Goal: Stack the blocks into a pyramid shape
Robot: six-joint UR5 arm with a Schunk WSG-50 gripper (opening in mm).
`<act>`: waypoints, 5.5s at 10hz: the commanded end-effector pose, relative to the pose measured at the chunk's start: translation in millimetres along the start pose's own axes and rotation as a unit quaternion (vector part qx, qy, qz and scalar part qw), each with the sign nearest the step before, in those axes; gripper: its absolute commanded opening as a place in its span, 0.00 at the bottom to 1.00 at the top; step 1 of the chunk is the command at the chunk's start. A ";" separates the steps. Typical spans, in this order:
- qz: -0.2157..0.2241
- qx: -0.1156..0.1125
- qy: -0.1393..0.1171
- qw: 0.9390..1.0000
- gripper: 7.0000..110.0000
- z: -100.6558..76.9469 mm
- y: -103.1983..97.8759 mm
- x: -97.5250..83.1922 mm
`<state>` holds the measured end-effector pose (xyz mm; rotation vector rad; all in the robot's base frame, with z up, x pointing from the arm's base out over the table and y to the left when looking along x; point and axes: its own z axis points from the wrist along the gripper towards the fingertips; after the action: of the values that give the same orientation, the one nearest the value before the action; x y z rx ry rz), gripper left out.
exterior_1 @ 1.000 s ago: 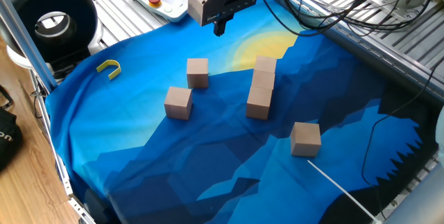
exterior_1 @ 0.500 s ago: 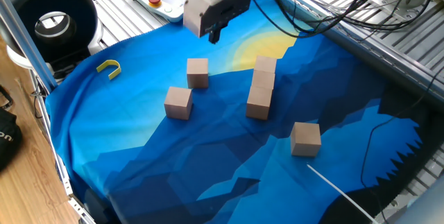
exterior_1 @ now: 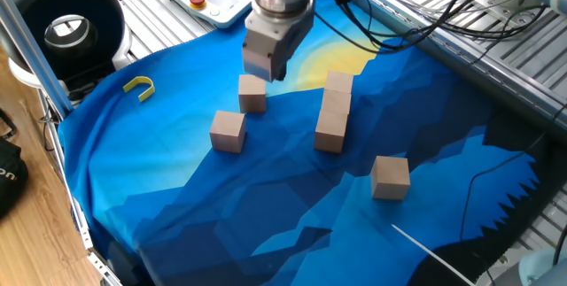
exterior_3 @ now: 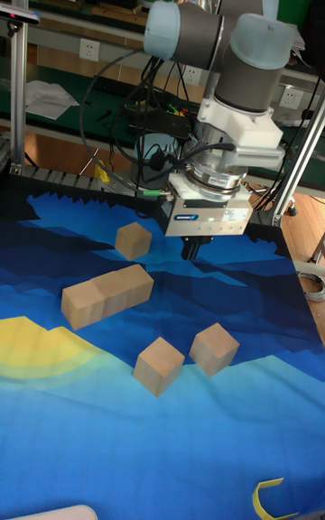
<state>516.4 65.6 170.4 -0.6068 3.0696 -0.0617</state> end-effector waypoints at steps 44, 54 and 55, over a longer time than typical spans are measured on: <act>-0.041 -0.022 -0.001 0.999 0.00 35.1 29.8 -131.7; -0.083 -0.048 -0.006 0.995 0.00 75.0 48.7 -175.3; -0.083 -0.040 -0.003 0.996 0.00 80.3 46.6 -175.8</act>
<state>653.8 167.2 106.2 -0.8585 3.0246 0.0632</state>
